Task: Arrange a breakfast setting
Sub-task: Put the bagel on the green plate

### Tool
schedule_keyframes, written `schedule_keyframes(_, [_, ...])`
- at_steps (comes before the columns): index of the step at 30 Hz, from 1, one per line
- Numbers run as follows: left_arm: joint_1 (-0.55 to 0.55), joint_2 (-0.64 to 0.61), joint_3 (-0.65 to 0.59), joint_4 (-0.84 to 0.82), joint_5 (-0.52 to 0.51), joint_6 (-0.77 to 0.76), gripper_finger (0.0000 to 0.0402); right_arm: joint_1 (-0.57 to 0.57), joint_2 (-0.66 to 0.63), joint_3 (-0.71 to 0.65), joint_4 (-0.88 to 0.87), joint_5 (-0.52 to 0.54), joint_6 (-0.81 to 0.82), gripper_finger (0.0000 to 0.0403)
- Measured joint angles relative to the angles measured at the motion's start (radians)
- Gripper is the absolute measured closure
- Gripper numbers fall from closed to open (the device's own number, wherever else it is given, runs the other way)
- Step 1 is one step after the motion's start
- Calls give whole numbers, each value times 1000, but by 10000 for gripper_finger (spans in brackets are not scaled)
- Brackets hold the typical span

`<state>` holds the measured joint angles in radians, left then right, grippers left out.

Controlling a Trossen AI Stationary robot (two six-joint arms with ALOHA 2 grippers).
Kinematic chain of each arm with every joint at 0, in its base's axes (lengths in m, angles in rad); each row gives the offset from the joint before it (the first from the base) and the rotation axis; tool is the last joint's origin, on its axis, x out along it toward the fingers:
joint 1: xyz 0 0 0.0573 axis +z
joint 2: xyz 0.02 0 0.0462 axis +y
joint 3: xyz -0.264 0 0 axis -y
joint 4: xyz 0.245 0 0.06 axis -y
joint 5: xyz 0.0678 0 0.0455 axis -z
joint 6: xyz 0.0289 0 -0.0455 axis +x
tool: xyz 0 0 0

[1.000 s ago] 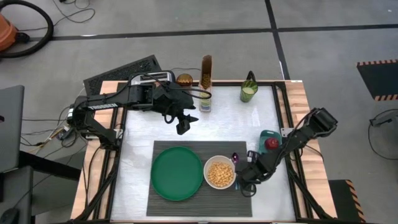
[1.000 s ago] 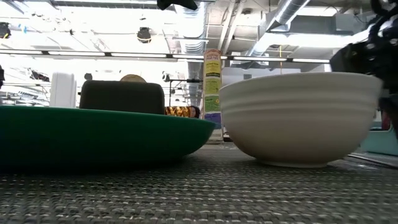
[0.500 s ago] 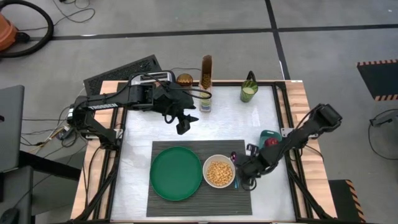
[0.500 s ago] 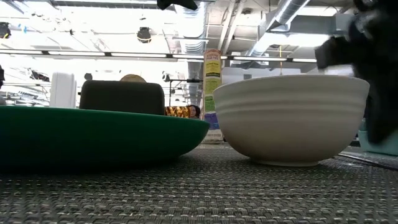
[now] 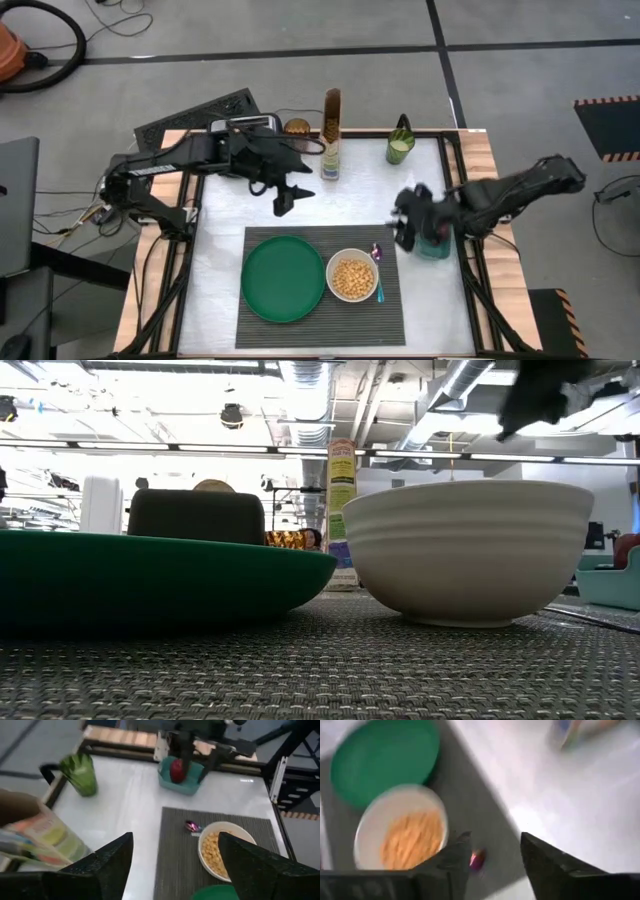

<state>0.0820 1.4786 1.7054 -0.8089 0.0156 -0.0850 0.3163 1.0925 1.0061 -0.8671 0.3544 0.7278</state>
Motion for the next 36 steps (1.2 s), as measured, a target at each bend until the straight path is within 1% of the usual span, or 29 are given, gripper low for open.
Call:
schedule_keyframes(2, [4,-21,0,10,-15,17,115,-64,-28,24,29,36,-79,187])
schedule_keyframes(4, [11,-47,0,2,-76,53,108,-126,-34,48,89,50,-170,170])
schedule_keyframes(7, [44,-87,0,-83,-214,133,104,-199,-30,90,138,43,-298,163])
schedule_keyframes(9, [94,-101,2,-157,-255,163,104,-231,-22,115,155,41,-349,164])
schedule_keyframes(10, [126,-101,2,-220,-262,172,104,-245,-21,125,158,40,-365,166])
schedule_keyframes(12, [204,-96,0,-319,-254,178,104,-267,-20,139,141,34,-379,169])
schedule_keyframes(14, [283,-80,0,-364,-224,219,104,-279,-21,148,149,28,-378,170])
schedule_keyframes(19, [465,-38,0,-361,-197,361,104,-278,-31,148,139,14,-356,170])
schedule_keyframes(22, [549,-18,-8,-360,-106,429,104,-268,-30,148,124,7,-315,171])
schedule_keyframes(24, [586,-19,-41,-358,-79,493,104,-261,-31,148,117,8,-294,171])
schedule_keyframes(26, [611,-19,-80,-356,-80,554,104,-256,-31,148,119,9,-282,171])
schedule_keyframes(30, [660,-18,-160,-322,-44,621,104,-251,-31,148,119,10,-264,171])
schedule_keyframes(36, [699,-18,-276,-210,-73,679,104,-252,-31,148,119,10,-257,171])
